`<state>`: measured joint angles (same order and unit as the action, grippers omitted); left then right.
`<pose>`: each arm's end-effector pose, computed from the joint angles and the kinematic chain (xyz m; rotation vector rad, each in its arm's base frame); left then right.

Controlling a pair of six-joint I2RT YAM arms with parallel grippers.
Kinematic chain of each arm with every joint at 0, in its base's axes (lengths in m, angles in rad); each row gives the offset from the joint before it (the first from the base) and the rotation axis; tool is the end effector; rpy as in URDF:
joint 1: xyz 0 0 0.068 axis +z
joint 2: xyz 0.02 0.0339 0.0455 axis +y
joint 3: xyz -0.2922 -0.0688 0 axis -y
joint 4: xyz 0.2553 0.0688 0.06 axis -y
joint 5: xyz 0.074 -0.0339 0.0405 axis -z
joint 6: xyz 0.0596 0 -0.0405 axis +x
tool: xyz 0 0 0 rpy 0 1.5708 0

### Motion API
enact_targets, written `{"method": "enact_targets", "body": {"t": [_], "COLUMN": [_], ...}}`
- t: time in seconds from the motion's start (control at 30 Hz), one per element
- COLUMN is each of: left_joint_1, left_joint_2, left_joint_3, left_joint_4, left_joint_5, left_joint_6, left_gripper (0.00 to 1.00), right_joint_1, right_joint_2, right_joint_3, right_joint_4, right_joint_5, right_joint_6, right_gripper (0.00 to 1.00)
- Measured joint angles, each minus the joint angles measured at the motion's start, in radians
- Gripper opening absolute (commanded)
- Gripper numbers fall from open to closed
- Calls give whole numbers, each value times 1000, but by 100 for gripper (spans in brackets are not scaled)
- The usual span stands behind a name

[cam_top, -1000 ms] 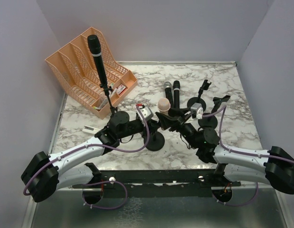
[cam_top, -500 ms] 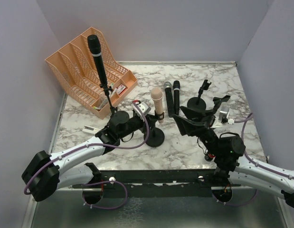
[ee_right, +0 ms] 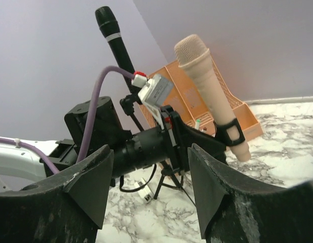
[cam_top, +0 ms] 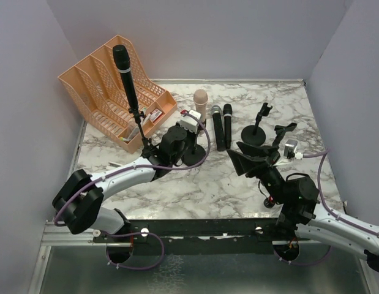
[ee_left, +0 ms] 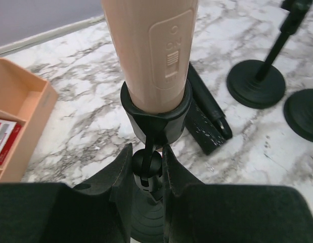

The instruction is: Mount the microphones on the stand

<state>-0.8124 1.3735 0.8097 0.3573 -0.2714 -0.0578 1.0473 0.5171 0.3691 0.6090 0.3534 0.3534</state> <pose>0.2449 -0.2353 0.2874 0.4710 1.7228 -0.3879 0.0897 0.1142 0.3374 -0.0799 1.1999 1.0437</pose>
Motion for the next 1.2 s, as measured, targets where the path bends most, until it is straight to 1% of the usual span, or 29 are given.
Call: {"method": "enact_targets", "body": {"t": [0.1,0.3,0.5,0.77,0.83,0.93,1.03,1.1,1.13,1.2], "left_joint_1": [3,46,124,184,190,193,193,193,194,196], "left_joint_2": [52,117,143,183,192,195,195,195,195,194], "left_joint_3": [43,88,101,142,148,149,150,155,165,189], "left_joint_4": [5,24,39,43,45,47,45,32,11,-34], "left_joint_5": [-113,-262,-322,-331,-332,-332,-330,-329,-327,-320], "left_joint_6": [-5,-31,-55,-52,-47,-45,-45,-42,-42,-47], "left_gripper": [0,0,0,1,7,21,38,46,49,52], "right_joint_1": [0,0,0,0,0,0,0,0,0,0], "right_joint_2": [-11,-37,-40,-33,-31,-28,-23,-16,-11,0], "right_joint_3": [0,0,0,0,0,0,8,26,37,67], "right_joint_4": [-34,-71,-91,-110,-117,-135,-166,-198,-214,-250], "right_joint_5": [21,61,82,103,108,122,145,163,173,195], "right_joint_6": [14,28,33,34,35,40,47,55,58,68], "right_gripper": [64,63,63,63,63,63,63,63,63,63]}}
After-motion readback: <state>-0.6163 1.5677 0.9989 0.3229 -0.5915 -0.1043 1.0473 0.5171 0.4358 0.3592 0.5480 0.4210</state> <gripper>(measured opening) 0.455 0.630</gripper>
